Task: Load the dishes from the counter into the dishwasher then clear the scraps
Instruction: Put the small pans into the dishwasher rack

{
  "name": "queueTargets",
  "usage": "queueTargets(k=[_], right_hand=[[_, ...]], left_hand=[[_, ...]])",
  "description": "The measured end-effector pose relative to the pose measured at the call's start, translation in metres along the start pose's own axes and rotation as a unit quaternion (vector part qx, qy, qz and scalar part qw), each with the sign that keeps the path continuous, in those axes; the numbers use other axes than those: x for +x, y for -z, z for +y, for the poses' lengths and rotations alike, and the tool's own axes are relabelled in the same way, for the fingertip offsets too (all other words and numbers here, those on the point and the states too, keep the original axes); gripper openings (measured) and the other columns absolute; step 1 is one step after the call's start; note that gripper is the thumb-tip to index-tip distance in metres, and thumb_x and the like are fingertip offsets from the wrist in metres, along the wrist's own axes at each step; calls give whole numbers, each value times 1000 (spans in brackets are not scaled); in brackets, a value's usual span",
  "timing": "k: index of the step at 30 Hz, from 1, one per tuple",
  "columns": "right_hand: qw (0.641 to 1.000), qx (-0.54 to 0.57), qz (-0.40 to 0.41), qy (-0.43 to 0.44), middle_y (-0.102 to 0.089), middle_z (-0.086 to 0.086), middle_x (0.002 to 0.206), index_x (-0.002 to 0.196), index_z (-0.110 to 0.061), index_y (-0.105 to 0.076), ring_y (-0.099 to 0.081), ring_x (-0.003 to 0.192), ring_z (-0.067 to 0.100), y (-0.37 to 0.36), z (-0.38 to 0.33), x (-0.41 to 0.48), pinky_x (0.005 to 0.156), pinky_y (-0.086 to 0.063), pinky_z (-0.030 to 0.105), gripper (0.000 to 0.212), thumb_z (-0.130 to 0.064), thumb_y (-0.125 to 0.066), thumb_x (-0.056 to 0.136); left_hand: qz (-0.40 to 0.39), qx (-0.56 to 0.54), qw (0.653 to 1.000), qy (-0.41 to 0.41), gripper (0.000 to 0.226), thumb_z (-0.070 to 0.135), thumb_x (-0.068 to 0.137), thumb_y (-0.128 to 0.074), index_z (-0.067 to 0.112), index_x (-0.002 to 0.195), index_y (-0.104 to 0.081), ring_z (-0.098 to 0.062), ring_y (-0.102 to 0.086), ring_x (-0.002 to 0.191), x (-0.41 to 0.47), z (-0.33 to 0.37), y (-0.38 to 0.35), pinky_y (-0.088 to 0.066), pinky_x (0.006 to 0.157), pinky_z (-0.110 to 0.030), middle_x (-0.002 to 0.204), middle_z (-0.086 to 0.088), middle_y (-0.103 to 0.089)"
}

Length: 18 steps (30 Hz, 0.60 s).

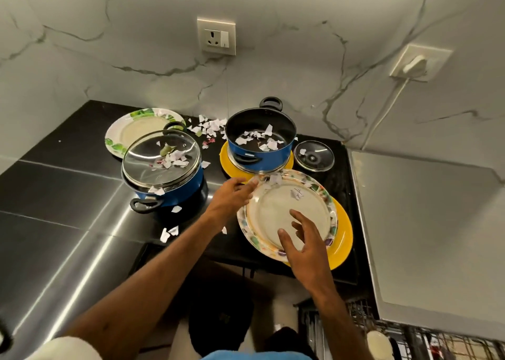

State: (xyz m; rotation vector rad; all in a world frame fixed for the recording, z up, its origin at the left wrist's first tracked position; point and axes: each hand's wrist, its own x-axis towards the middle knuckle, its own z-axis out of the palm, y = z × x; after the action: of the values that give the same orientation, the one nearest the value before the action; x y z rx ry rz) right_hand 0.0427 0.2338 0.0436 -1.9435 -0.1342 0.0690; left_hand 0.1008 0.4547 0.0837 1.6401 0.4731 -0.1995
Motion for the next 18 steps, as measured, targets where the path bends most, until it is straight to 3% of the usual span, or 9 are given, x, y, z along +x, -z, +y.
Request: queueTargets(k=[3, 5, 10, 13, 18], right_hand=[[1000, 14, -6, -10, -54, -21, 143, 143, -38, -53, -54, 126, -5, 4, -2, 10, 105, -46, 20, 50, -33, -72, 97], [1000, 22, -9, -17, -56, -22, 141, 142, -39, -53, -55, 124, -7, 11, -1, 23, 104, -47, 19, 48, -33, -71, 98], [999, 35, -17, -24, -67, -16, 128, 141, -35, -56, -64, 118, 4, 26, 5, 71, 105, -53, 29, 46, -29, -71, 98], [999, 35, -29, -20, -71, -14, 123, 139, -32, -58, -68, 114, 6, 28, 5, 97, 103, -56, 35, 43, -26, -71, 99], [997, 26, -75, -3, -72, -15, 119, 143, -33, -56, -69, 111, 4, 31, 5, 123, 101, -56, 30, 46, -25, -69, 100]], left_hand=[[55, -98, 993, 36, 72, 49, 91, -69, 11, 147, -44, -18, -69, 99, 34, 17, -1, -58, 88, -33, 127, -10, -64], [80, -181, 977, 77, 62, 46, 92, -69, 9, 139, -52, -22, -68, 99, 57, 27, -1, -58, 86, -34, 125, -12, -64], [71, -318, 935, 141, 52, 43, 86, -76, 10, 122, -60, -31, -69, 105, 99, 39, 5, -60, 79, -36, 119, -17, -67], [79, -344, 923, 152, 49, 35, 86, -78, 5, 120, -61, -31, -71, 101, 110, 42, 1, -60, 71, -36, 119, -19, -68], [92, -342, 921, 160, 47, 23, 81, -83, -2, 117, -66, -30, -77, 85, 117, 38, -6, -62, 59, -33, 105, -21, -74]])
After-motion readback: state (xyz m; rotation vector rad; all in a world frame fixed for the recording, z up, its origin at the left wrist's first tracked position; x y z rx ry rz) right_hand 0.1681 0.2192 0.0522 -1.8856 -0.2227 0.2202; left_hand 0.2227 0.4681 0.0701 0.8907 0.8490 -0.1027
